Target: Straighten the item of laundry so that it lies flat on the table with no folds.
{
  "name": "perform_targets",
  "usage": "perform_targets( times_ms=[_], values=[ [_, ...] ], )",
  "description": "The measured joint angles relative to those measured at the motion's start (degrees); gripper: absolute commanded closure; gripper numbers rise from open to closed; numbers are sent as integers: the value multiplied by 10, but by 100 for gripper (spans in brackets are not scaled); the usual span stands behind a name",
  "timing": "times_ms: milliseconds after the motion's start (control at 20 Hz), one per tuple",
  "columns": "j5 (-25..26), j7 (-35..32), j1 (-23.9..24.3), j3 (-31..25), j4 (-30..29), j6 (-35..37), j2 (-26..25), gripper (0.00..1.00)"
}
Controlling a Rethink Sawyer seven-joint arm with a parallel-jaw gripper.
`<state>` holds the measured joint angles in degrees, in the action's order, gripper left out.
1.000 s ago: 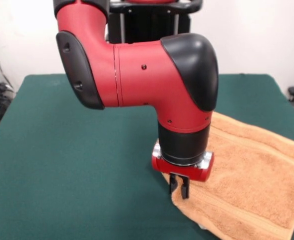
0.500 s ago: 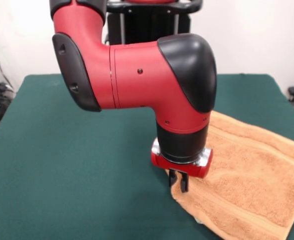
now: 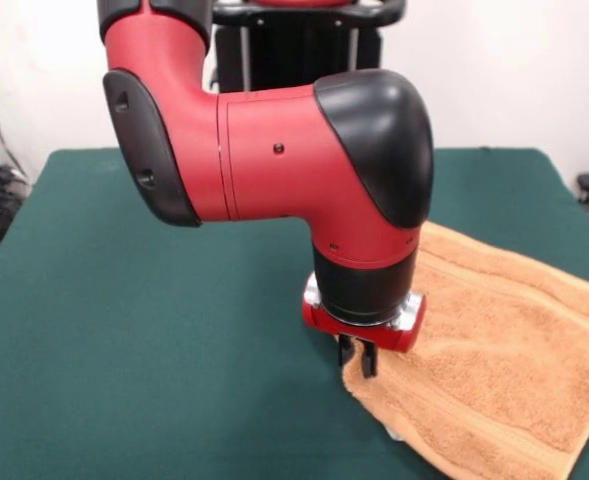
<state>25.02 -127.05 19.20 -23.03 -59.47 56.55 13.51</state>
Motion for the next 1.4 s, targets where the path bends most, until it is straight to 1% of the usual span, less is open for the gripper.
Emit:
perform_targets(
  times_ms=[400,700,750,1000,1100,1350,1400],
  values=[
    [-2,0,6,-11,1,22,0,100],
    [-1,0,15,-18,0,20,0,100],
    [-1,0,17,-18,-2,16,0,100],
    [4,0,37,-23,-34,-57,0,100],
    [6,1,44,-27,-48,-75,5,100],
    [16,15,65,-49,-65,-91,7,100],
    [19,33,78,-64,-65,-88,2,100]
  ],
)
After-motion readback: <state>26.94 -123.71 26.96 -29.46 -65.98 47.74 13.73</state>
